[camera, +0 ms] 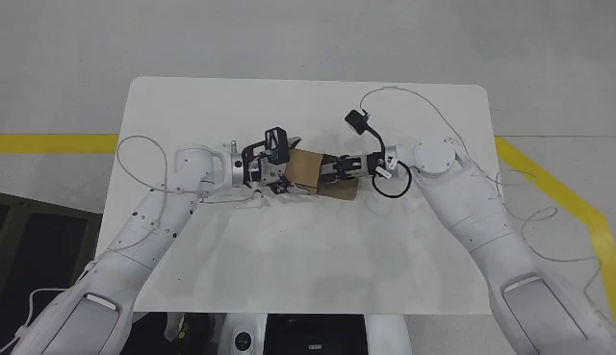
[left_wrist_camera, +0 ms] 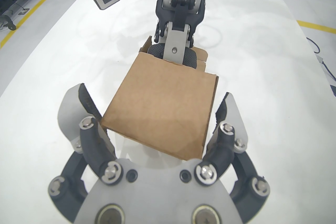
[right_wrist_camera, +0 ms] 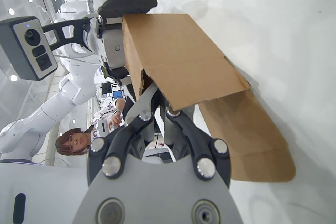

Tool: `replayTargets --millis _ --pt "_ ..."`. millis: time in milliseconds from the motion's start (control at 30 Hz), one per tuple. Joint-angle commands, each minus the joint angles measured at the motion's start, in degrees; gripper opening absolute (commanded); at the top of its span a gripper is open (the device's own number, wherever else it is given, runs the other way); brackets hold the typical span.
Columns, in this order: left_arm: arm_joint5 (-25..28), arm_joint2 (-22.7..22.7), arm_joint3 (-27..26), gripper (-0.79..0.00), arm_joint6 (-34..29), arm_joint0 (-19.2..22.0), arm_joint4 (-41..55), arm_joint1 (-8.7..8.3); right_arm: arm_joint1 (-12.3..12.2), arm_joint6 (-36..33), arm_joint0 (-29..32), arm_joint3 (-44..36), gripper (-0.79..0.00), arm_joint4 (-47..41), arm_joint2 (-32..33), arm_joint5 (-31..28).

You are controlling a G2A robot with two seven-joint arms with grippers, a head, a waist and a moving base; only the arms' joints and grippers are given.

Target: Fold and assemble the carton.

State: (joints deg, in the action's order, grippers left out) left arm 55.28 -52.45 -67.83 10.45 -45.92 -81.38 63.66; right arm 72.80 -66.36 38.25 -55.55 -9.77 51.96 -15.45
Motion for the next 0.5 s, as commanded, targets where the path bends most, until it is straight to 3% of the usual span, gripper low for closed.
replayTargets --millis 0,233,467 --pt "-0.1 0.0 0.0 0.000 0.0 0.0 -0.1 0.00 -0.8 -0.4 0.9 -1.8 -0.785 0.7 1.5 0.8" --pt "0.0 -0.2 -0.2 0.000 0.2 -0.1 -0.3 -0.04 -3.5 -0.1 4.7 -8.4 -0.785 6.3 6.7 6.2" --pt "-0.1 -0.5 -0.3 0.000 0.1 -0.3 -0.4 -0.09 -4.1 0.8 5.0 -10.2 -0.785 8.9 7.5 8.3"
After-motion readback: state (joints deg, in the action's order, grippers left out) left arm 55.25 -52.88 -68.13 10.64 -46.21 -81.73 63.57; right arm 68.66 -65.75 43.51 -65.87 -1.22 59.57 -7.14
